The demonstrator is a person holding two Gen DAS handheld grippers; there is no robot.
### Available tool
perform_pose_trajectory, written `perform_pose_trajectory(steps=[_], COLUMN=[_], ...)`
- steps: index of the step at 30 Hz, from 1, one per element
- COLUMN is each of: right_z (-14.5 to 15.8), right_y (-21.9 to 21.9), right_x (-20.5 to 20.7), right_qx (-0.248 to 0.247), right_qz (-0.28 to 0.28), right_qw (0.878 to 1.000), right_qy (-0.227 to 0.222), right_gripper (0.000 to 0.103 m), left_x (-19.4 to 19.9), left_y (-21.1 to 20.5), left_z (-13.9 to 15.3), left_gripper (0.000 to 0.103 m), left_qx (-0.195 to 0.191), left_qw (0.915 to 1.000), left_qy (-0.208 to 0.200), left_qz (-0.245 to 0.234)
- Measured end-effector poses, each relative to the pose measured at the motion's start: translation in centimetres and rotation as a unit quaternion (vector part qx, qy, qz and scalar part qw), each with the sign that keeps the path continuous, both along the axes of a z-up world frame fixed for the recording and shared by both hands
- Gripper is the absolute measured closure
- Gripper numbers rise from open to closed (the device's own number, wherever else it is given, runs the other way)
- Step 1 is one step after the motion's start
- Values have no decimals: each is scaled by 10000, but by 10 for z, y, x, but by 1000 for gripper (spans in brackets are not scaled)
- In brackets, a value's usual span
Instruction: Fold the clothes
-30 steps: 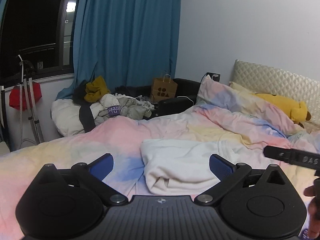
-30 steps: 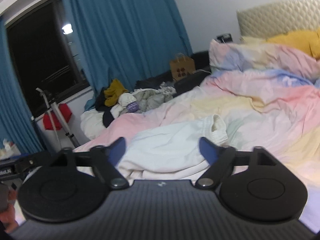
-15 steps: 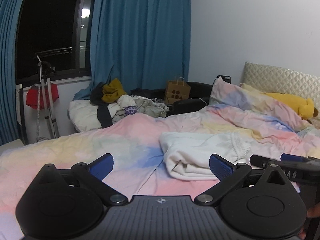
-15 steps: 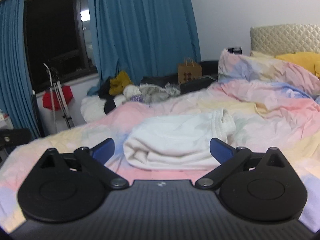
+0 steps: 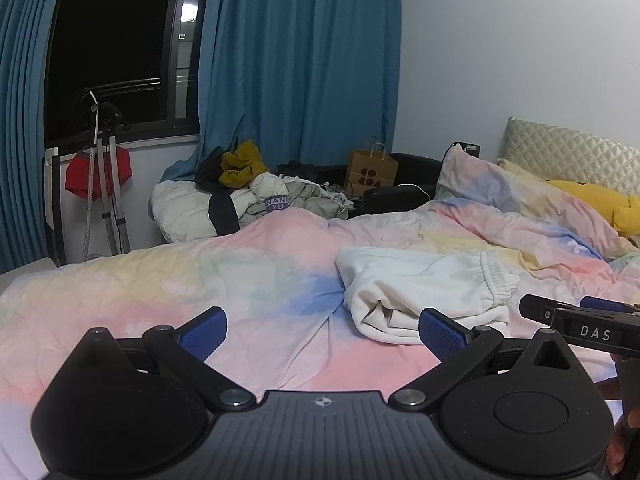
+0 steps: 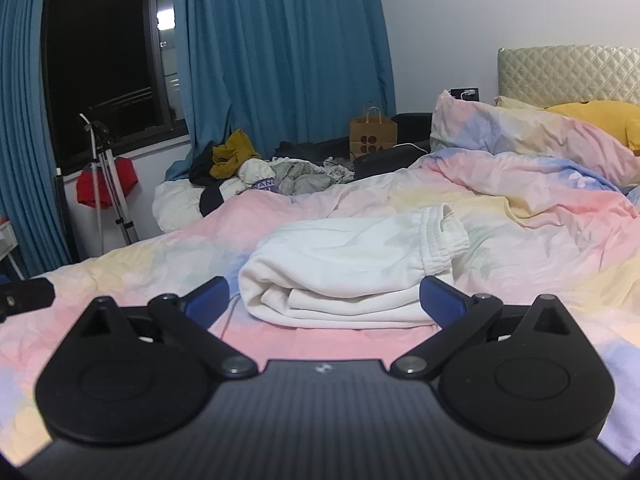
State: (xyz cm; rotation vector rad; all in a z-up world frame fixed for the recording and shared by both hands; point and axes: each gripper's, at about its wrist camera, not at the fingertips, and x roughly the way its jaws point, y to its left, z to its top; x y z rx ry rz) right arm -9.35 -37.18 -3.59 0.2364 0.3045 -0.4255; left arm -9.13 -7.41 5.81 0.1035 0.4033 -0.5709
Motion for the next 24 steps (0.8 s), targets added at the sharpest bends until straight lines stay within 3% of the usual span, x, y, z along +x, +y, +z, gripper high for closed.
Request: perform_pose_trajectory(steps=[15,24], right_z=[2,1], right_y=[10,4], right_x=[2,1], right_qx=[-308,-178], right_qz=[18,-63], right_qw=[9995,9998], right_qy=[110,111], right_gripper=[0,0], left_x=[3,4], left_y=[4,3], left_z=[-2,-5], left_gripper=[0,0], left_qx=[20,28], left_qw=[9999,9998], left_qy=[38,89], left_qz=[155,176])
